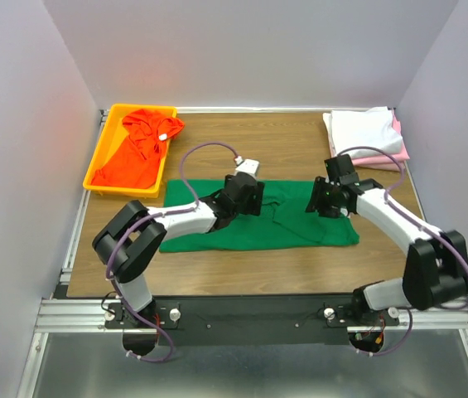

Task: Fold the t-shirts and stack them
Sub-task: Fold the tshirt

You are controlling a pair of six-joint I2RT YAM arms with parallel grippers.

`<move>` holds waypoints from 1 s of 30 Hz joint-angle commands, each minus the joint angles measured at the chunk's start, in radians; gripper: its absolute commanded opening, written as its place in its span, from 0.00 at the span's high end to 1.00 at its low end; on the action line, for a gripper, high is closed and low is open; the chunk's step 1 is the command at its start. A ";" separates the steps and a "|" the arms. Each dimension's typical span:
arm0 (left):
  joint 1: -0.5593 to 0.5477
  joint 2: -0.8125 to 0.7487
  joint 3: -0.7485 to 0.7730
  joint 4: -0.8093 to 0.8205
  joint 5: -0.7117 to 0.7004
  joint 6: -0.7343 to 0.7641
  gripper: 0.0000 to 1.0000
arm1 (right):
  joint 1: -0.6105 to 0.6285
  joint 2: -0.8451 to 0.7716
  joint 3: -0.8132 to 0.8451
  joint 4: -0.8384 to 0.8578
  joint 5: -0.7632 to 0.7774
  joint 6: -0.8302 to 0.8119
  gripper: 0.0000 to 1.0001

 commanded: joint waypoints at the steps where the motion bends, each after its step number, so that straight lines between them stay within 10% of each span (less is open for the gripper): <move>1: 0.074 -0.031 -0.074 0.082 -0.069 -0.001 0.24 | 0.008 0.138 0.056 0.154 0.018 -0.028 0.46; 30: 0.195 0.029 -0.335 0.283 -0.114 -0.152 0.23 | 0.008 0.671 0.350 0.289 -0.051 -0.095 0.46</move>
